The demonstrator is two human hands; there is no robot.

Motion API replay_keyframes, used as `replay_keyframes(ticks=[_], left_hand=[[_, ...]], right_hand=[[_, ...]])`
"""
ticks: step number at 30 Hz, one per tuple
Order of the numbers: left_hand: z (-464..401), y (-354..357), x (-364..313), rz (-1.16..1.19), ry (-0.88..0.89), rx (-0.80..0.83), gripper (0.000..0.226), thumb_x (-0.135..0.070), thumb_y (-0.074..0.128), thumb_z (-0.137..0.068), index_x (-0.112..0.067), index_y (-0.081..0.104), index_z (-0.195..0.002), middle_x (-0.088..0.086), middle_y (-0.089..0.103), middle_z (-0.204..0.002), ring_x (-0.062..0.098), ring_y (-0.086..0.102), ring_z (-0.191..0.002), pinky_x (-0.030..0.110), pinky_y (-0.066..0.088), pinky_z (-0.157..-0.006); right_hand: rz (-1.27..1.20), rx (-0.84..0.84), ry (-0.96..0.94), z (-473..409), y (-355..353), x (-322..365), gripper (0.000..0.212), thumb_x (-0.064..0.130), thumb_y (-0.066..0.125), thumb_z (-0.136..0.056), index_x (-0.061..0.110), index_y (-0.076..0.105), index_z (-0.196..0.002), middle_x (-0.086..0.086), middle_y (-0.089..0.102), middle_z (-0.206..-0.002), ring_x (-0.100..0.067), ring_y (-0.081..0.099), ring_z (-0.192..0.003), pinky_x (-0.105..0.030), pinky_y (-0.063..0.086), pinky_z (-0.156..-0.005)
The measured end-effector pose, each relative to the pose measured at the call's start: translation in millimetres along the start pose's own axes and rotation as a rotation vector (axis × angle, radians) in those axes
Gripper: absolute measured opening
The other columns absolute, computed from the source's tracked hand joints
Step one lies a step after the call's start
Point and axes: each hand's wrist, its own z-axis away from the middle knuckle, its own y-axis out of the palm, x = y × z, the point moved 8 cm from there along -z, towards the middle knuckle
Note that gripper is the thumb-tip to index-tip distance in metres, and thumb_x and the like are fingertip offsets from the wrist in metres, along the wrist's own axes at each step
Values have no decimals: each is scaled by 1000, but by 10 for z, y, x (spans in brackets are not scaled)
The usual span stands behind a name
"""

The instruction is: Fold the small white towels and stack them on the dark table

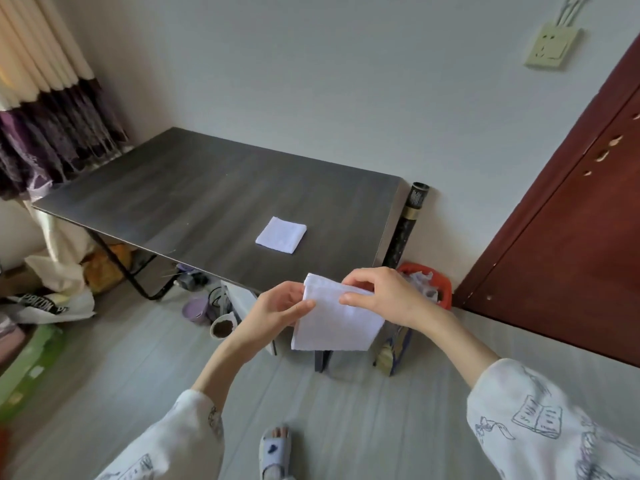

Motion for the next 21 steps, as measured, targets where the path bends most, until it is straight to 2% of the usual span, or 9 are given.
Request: replay_keyframes(ticks=[2,5,8,10,14,17,21], left_hand=[[-441,-183,78,-3,-13,14,17,-17,60,-88,-4,58,-99,8,62,-88,13,61,-80,24,51,-71],[-1112,-465,242,-17,-44,26,9,-15,59,-89,-8,60,-95,9,62,-88,15,62,-83,27,53,-75],[-1686,-655,477,-54,-110,44,6,-12,57,-90,-8,61,-91,10,62,-85,14,63,-78,24,54,-72],[-2074,-739,662,-100,-163,89,6,-12,55,-91,-9,61,-90,8,63,-84,14,63,-77,22,54,-70],[-2713,-815,978,-178,-260,182,11,-19,55,-91,-11,59,-97,6,65,-92,16,64,-85,24,55,-76],[-3037,-811,1194,-237,-323,249,18,-23,56,-90,-10,57,-104,6,66,-97,17,65,-88,23,55,-76],[-3399,-801,1415,-303,-371,279,15,-24,57,-90,-14,58,-100,2,66,-90,17,65,-85,28,55,-77]], right_hand=[[-10,-6,38,-412,-32,-147,11,33,64,-84,24,66,-90,10,66,-90,-3,58,-85,-12,39,-70],[-15,-17,109,-1023,-34,-415,9,31,65,-84,23,66,-88,10,66,-89,-3,56,-81,-8,38,-66],[-52,-33,204,-1537,4,-703,11,29,65,-85,21,67,-91,10,65,-90,-3,56,-82,-10,38,-67],[-74,-34,279,-1893,67,-955,14,28,63,-86,18,67,-96,10,64,-92,-6,57,-85,-13,38,-69],[-95,-14,426,-2397,191,-1394,19,28,60,-89,15,65,-102,5,61,-94,-12,56,-87,-17,38,-67],[-114,14,497,-2649,255,-1655,19,28,60,-88,13,65,-99,6,60,-86,-9,54,-79,-16,35,-63],[-127,66,562,-2934,282,-1966,14,28,59,-89,15,63,-94,10,53,-76,-5,49,-71,-18,35,-61]])
